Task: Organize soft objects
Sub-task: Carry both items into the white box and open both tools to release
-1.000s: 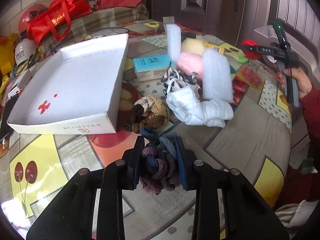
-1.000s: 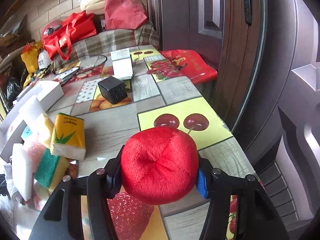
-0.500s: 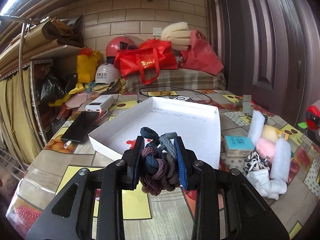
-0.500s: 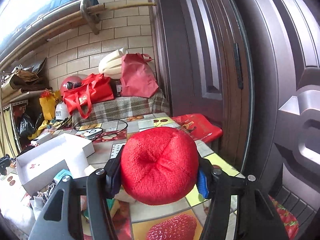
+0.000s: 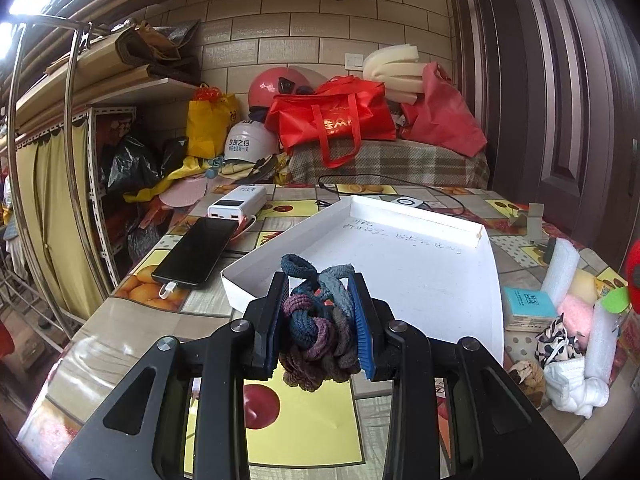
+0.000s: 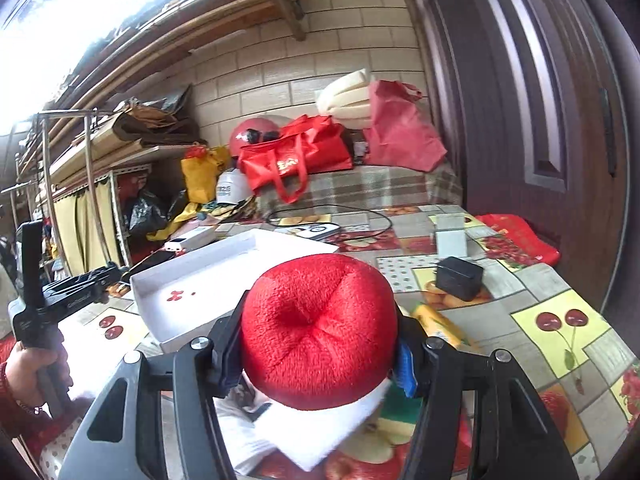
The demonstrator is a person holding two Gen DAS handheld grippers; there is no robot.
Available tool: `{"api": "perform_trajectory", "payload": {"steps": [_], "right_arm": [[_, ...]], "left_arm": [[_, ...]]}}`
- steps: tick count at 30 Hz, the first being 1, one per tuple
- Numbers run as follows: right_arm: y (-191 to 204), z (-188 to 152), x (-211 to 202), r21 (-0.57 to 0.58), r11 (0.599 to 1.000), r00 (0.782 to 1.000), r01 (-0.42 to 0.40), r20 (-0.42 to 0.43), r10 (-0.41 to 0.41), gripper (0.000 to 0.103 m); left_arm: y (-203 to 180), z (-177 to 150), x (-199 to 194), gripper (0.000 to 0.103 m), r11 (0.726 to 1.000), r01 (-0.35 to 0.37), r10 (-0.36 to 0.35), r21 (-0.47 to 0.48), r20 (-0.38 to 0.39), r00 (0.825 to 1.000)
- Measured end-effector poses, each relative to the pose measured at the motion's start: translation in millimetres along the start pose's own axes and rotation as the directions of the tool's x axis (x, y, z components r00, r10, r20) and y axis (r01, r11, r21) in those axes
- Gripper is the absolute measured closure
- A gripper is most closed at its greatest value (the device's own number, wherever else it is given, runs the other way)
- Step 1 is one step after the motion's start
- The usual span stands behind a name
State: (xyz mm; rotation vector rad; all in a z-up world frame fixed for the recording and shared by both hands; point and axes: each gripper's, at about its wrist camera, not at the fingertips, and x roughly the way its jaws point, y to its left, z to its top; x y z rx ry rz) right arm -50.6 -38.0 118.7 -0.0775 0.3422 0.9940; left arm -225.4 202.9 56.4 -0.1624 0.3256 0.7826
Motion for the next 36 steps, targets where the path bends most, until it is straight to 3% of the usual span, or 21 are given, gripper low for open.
{"api": "perform_trajectory", "payload": {"steps": [8,13,22,29,36], "right_arm": [[58.3,-1.4,32.7,-0.039,0.989,0.989,-0.142,-0.051,0.14,0.044],[87.8,-2.8,59.8,-0.026,0.985,0.982,-0.173,-0.076,0.171,0.044],[120.7,6.8,107.5,-0.098,0.987,0.991,-0.125,-0.06,0.12,0.044],[114.6,17.6,139.3,-0.088,0.995,0.997,-0.05,-0.059,0.045,0.044],[104.6,23.4,166.7,-0.053,0.998,0.994,-0.025,-0.11,0.019,0.044]], "left_arm": [[-5.2,5.4,11.4,0.073,0.999,0.007,-0.008,0.034,0.022,1.0],[-4.6,13.0,31.9,0.073,0.999,0.019,-0.02,0.037,0.009,1.0],[-2.5,30.6,83.5,0.073,1.0,0.013,-0.012,0.024,-0.044,0.999],[-3.0,39.4,115.0,0.073,1.0,0.008,-0.007,0.012,-0.098,0.995],[-6.8,39.8,118.4,0.073,1.0,0.015,-0.012,0.027,-0.112,0.994]]}}
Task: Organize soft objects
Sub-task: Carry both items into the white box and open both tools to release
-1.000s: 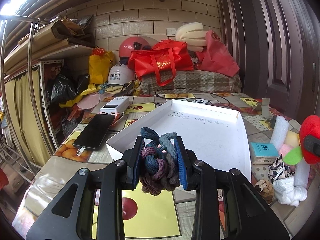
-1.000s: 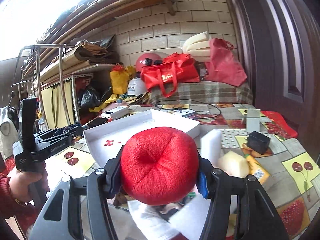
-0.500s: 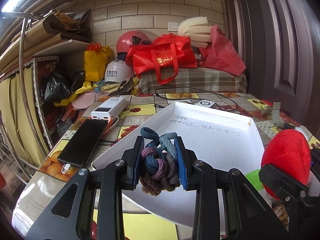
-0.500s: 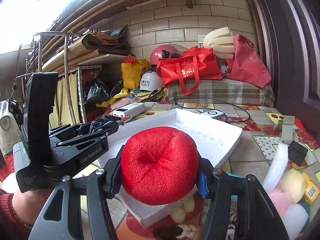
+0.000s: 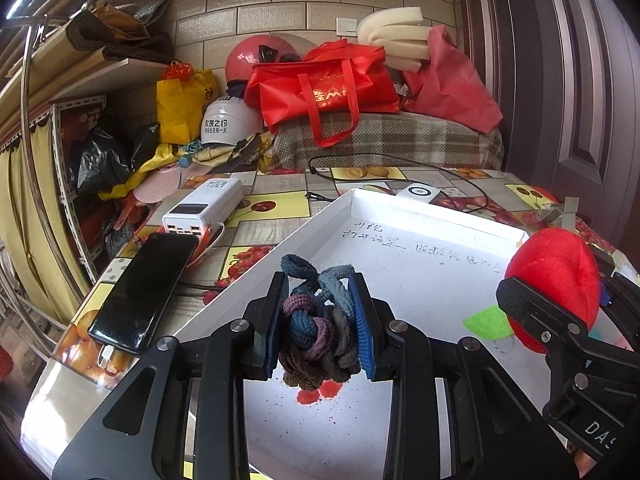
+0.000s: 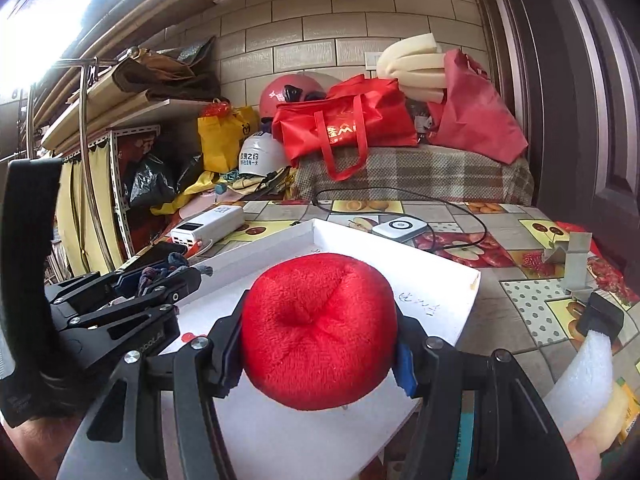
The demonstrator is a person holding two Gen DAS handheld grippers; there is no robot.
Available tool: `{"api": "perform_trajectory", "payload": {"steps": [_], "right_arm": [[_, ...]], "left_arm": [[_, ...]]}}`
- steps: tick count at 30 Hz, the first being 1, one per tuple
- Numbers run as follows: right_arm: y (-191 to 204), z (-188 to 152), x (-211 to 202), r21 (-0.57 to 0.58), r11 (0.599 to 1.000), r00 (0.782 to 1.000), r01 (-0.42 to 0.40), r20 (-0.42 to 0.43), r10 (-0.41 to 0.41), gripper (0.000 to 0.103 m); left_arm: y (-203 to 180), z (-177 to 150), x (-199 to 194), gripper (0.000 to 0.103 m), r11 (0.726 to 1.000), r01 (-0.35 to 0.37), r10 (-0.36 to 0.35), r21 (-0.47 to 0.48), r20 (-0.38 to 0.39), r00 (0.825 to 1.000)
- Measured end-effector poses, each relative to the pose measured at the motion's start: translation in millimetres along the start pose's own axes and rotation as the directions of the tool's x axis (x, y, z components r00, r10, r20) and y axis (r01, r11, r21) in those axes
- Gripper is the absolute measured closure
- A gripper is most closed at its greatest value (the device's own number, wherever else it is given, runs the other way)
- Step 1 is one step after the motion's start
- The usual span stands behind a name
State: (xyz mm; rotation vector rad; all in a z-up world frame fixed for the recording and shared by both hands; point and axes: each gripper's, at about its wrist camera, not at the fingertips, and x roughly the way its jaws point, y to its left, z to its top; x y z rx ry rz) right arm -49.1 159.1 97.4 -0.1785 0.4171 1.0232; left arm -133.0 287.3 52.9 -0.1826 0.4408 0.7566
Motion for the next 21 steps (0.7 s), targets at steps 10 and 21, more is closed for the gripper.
{"api": "perform_trajectory", "payload": {"steps": [10,21], "right_arm": [[9.6,2.1,3.4,-0.041,0.999,1.0,0.007,-0.022,-0.008,0.04],[6.1,2.7,4.1,-0.015,0.999,0.998,0.052,-0.019,-0.053,0.009]], "left_arm": [[1.2,3.0,5.6,0.071,1.0,-0.005,0.005,0.003,-0.015,1.0],[25.6,-0.1,0.9,0.0,0.988,-0.091,0.094,-0.121,0.02,0.995]]}}
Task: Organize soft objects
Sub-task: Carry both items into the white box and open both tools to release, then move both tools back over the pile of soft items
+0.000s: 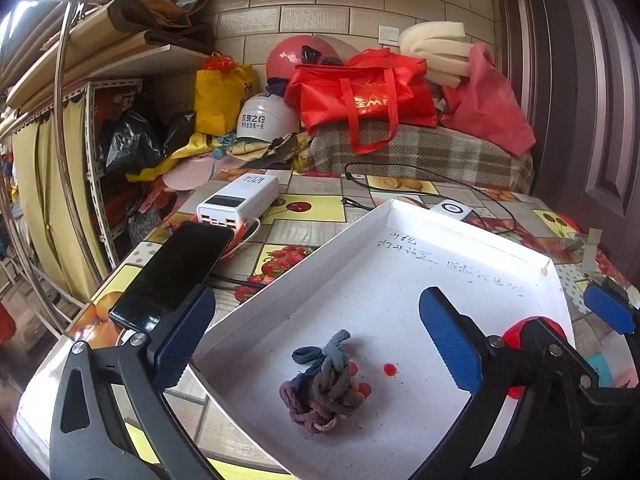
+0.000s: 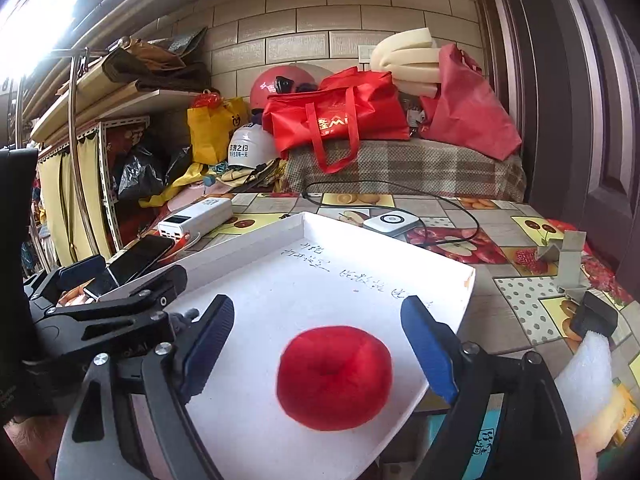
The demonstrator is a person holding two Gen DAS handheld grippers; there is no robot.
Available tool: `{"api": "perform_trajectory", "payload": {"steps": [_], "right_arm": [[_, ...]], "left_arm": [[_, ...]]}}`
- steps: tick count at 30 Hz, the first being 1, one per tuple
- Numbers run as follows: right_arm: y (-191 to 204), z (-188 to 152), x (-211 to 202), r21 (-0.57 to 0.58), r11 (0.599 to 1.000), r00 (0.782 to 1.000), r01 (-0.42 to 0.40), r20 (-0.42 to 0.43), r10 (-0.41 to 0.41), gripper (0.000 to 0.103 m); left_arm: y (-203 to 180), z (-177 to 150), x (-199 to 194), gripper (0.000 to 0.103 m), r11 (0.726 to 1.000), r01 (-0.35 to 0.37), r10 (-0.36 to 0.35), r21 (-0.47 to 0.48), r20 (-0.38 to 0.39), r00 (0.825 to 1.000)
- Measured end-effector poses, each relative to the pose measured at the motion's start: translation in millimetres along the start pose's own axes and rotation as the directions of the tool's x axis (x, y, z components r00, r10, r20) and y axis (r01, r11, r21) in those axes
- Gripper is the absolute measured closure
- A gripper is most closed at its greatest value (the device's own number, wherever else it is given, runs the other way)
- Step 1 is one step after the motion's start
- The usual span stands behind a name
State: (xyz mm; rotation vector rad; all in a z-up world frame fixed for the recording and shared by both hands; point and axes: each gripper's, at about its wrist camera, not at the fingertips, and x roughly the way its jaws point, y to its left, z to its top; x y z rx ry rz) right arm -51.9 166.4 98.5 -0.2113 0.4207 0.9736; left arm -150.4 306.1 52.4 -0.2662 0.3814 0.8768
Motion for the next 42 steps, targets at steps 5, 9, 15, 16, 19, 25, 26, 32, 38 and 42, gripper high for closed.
{"api": "perform_trajectory", "payload": {"steps": [5,9,15,16,19,25,26,32,38,42], "right_arm": [[7.7,-0.5,-2.9,-0.035,0.999,0.999,0.029,0.019,-0.028,0.0],[9.5,0.0,-5.4,-0.042,0.999,0.999,0.035,0.037,-0.033,0.0],[15.3,-2.6,-20.7,-0.069,0.997,0.993,0.024,0.113,-0.016,0.0],[14.8,-3.6,-23.0,-0.064,0.998,0.994,0.015,0.112,-0.008,0.0],[15.9,-7.9,-34.2,-0.059,0.998,0.993,-0.006,0.121,0.013,0.0],[22.6,-24.9,-68.8,-0.121,0.988,0.989,-0.095,0.1,0.107,0.0],[19.2,-27.8,-75.9,-0.119,0.987,0.988,-0.106,0.099,0.118,0.0],[-33.4,-40.3,-112.4,-0.07,0.996,0.994,-0.062,0.08,0.068,0.0],[-107.0,-49.7,-136.7,-0.054,0.998,1.0,0.017,0.005,-0.016,0.0],[-134.2,-57.1,-147.1,-0.034,0.999,0.998,0.017,-0.059,-0.019,0.0]], "left_arm": [[2.3,-2.2,-1.4,0.0,1.0,0.002,-0.002,-0.011,0.013,1.0],[3.3,-4.9,-9.4,0.0,1.0,-0.001,0.002,-0.021,0.048,0.999],[17.6,-7.7,-23.7,0.0,0.995,0.057,-0.049,-0.079,0.096,0.994],[19.7,-7.8,-24.2,0.0,0.994,0.065,-0.058,-0.088,0.089,0.994],[21.3,-10.7,-28.9,0.0,0.99,0.097,-0.089,-0.1,0.077,0.993],[1.7,-19.3,-49.8,0.0,0.987,0.161,-0.159,-0.022,0.075,0.984],[-4.1,-21.0,-54.4,0.0,0.984,0.176,-0.176,0.006,0.075,0.981],[-51.4,-40.4,-91.9,0.0,0.92,0.325,-0.342,0.22,0.047,0.938],[-102.9,-65.8,-127.8,0.0,0.715,0.624,-0.608,0.314,-0.159,0.778],[-152.2,-87.5,-150.1,0.0,0.595,0.666,-0.61,0.45,-0.287,0.739]]}}
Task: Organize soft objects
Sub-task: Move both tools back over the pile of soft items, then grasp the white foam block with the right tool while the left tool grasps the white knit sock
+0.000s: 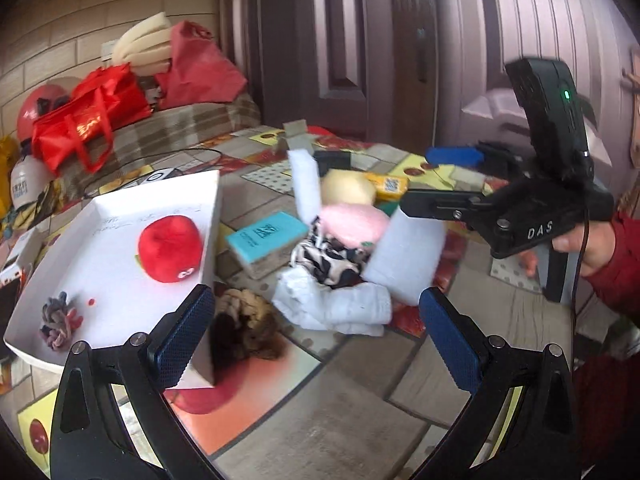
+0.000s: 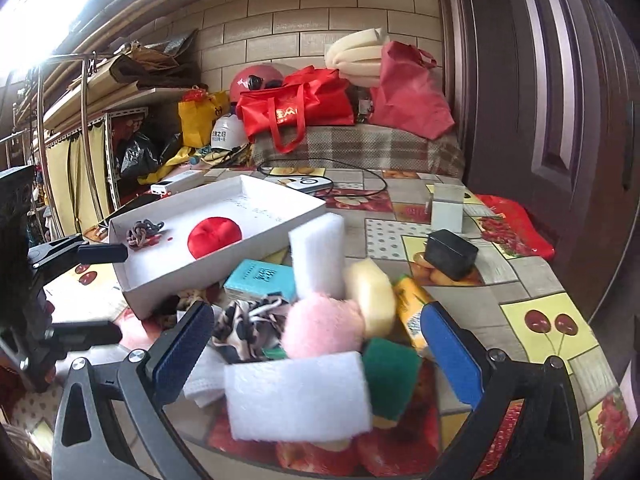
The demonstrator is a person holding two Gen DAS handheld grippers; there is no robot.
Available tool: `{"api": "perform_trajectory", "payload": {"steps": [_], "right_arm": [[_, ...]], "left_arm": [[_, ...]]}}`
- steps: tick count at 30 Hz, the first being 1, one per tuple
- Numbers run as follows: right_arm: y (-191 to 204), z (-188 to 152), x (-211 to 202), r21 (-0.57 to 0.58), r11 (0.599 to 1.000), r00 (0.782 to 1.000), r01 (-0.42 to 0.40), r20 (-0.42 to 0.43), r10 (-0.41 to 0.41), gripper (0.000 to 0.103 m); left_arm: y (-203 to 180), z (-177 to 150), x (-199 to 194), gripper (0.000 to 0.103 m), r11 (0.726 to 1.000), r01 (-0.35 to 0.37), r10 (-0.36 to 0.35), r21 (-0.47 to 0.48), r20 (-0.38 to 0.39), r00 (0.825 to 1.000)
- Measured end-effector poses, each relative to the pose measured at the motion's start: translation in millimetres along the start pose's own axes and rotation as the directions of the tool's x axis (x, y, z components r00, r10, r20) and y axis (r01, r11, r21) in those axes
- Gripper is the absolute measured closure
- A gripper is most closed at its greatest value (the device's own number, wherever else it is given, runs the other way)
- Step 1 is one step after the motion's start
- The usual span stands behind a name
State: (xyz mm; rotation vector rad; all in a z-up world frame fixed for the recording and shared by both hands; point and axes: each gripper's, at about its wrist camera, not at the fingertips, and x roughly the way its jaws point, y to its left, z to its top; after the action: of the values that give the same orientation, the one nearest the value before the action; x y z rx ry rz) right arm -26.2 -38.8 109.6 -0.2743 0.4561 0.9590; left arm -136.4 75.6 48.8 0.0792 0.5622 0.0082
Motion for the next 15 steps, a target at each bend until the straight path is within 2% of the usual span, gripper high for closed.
{"api": "perform_trajectory", "payload": {"steps": [2,5,10,15], "right_arm": [[3.3,-2.1,-1.6,-0.058,0.998,1.0,0.005,-0.026,-0.007,0.0],[18.5,-11.0,3.9,-0.155,0.988,0.994,-0.017,-0.106,0.001,0.0],[44.6,-21.8,19.5,-0.295,0.955,0.98,-0.035,-0.196,-0.025,0.0],[56.2,-31.0,31.3,-0.372,0.928,0.964,-0.007,-0.25,-0.093,0.002]], "left_arm": [[-15.0,2.1,11.2,0.0,0.999,-0.021,0.023,0.043,-0.049,0.999],[-13.8,1.0,19.2,0.0,0.999,-0.026,0.029,0.026,-0.09,0.995],[5.5,-2.1,18.5,0.0,0.996,-0.036,0.029,-0.077,-0.092,0.995],[-0.6,-1.9,20.0,0.0,0.997,-0.047,0.041,-0.053,-0.102,0.994]]}}
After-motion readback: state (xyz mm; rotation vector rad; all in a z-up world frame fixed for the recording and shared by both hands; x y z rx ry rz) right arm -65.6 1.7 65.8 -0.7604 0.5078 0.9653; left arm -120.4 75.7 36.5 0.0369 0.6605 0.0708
